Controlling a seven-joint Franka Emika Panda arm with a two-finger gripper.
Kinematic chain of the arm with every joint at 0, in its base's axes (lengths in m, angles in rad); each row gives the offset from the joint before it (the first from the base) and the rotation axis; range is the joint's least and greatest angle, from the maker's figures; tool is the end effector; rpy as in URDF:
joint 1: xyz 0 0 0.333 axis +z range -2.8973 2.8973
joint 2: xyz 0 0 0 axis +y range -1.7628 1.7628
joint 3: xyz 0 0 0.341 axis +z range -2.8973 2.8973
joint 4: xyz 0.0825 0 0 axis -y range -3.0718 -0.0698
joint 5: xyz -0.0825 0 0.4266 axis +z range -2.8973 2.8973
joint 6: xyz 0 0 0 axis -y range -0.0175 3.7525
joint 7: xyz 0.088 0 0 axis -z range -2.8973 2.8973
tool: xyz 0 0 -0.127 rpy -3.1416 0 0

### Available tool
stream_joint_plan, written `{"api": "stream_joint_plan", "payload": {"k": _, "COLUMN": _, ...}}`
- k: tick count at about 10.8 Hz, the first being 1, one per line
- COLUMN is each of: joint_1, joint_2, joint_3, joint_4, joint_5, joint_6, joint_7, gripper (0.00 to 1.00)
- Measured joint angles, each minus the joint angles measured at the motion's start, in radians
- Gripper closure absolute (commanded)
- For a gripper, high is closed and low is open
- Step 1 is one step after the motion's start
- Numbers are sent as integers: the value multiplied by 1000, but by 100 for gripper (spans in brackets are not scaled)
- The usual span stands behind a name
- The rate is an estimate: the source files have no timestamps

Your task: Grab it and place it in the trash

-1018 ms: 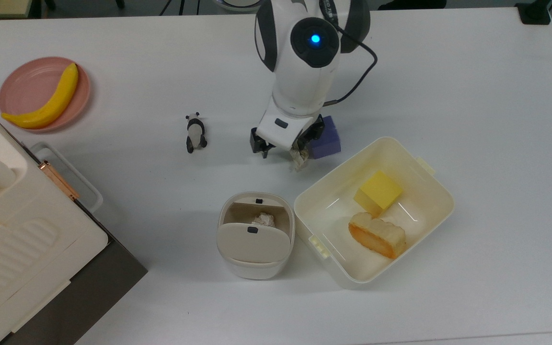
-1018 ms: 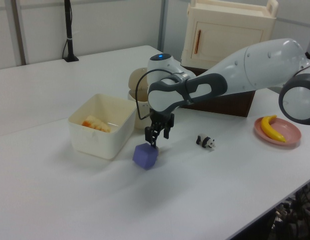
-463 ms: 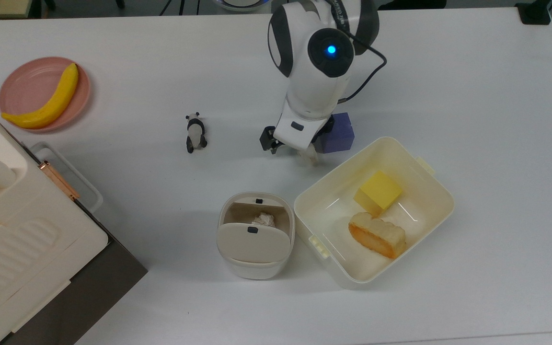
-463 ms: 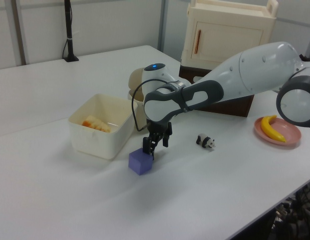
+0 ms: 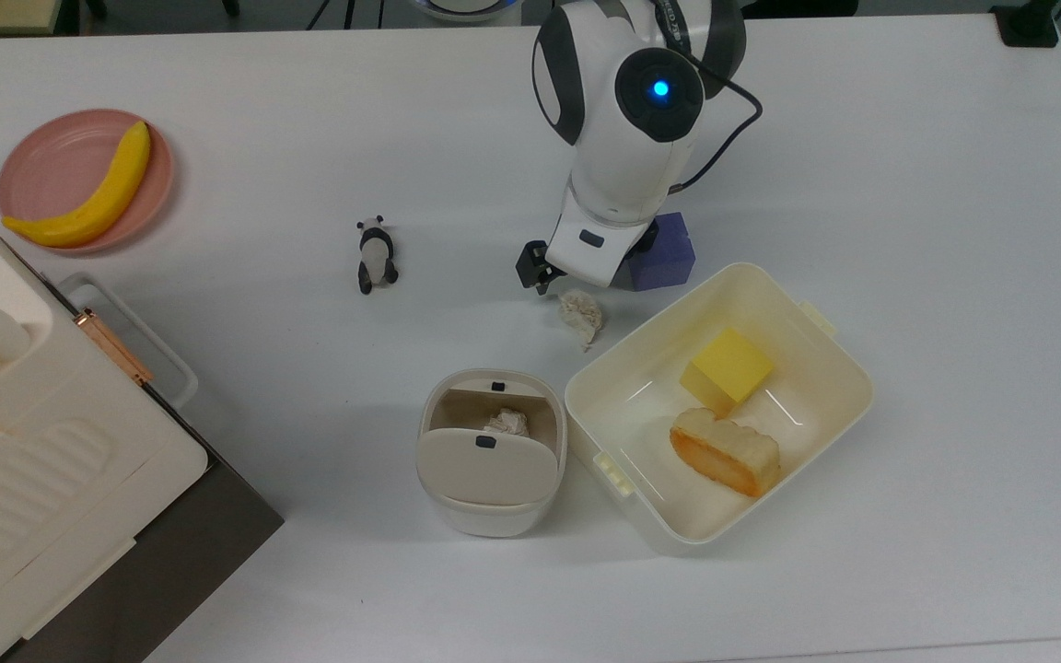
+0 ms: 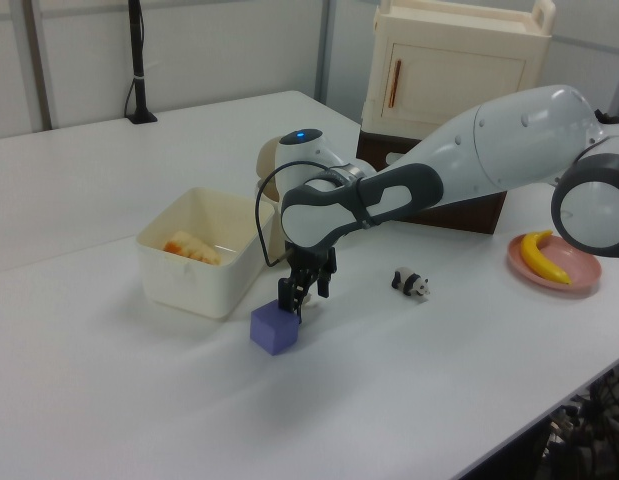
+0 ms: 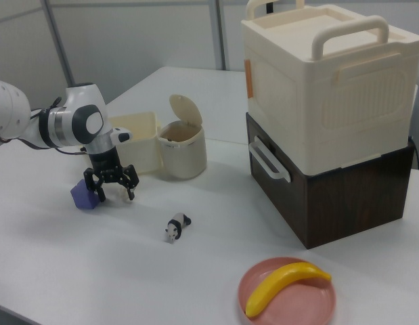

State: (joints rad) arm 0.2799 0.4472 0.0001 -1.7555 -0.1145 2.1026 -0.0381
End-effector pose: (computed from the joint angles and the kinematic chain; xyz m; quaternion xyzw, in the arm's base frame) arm 0.6651 0.1835 0.2846 0.9795 0.1890 -0.0438 0.0535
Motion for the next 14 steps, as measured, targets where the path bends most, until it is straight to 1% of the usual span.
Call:
{"api": "stream_joint_plan", "payload": {"k": 2, "joint_1": 0, "joint_2": 3, "joint_3": 0, "joint_4": 0, "joint_5": 0, "joint_6": 34, "joint_7": 1, "gripper": 4}}
{"api": "stream_joint_plan", "payload": {"k": 4, "joint_1": -1, "joint_2": 5, "joint_3": -3, "joint_4": 2, "joint_5": -1, "joint_6": 42, "joint_7": 1, "gripper": 10}}
{"api": "stream_joint_plan", "payload": {"k": 5, "joint_1": -1, "joint_2": 7, "joint_3": -3, "joint_4": 5, "joint_5": -1, "joint_6": 53, "joint_7": 1, "gripper": 10}}
{"api": "stream_joint_plan", "payload": {"k": 7, "joint_1": -1, "joint_2": 16, "joint_3": -3, "joint_4": 12, "joint_5": -1, "joint_6": 92, "joint_7": 1, "gripper": 20}}
{"api": "stream_joint_plan", "payload": {"k": 8, "joint_1": -1, "joint_2": 21, "joint_3": -3, "joint_4": 13, "joint_5": -1, "joint_6": 124, "joint_7": 1, "gripper": 36}}
{"api": "stream_joint_plan", "payload": {"k": 9, "joint_1": -2, "joint_2": 24, "joint_3": -5, "joint_4": 15, "joint_5": -1, "joint_6": 135, "joint_7": 1, "gripper": 57}}
{"api": "stream_joint_plan", "payload": {"k": 11, "joint_1": -4, "joint_2": 27, "joint_3": -8, "joint_4": 21, "joint_5": -26, "joint_6": 138, "joint_7": 1, "gripper": 93}}
{"api": "stream_joint_plan", "payload": {"k": 12, "joint_1": -4, "joint_2": 38, "joint_3": -9, "joint_4": 22, "joint_5": -29, "joint_6": 149, "joint_7": 2, "gripper": 100}}
{"api": "stream_joint_plan", "payload": {"k": 14, "joint_1": -3, "joint_2": 46, "joint_3": -9, "joint_4": 31, "joint_5": -34, "joint_6": 157, "joint_7": 2, "gripper": 100}}
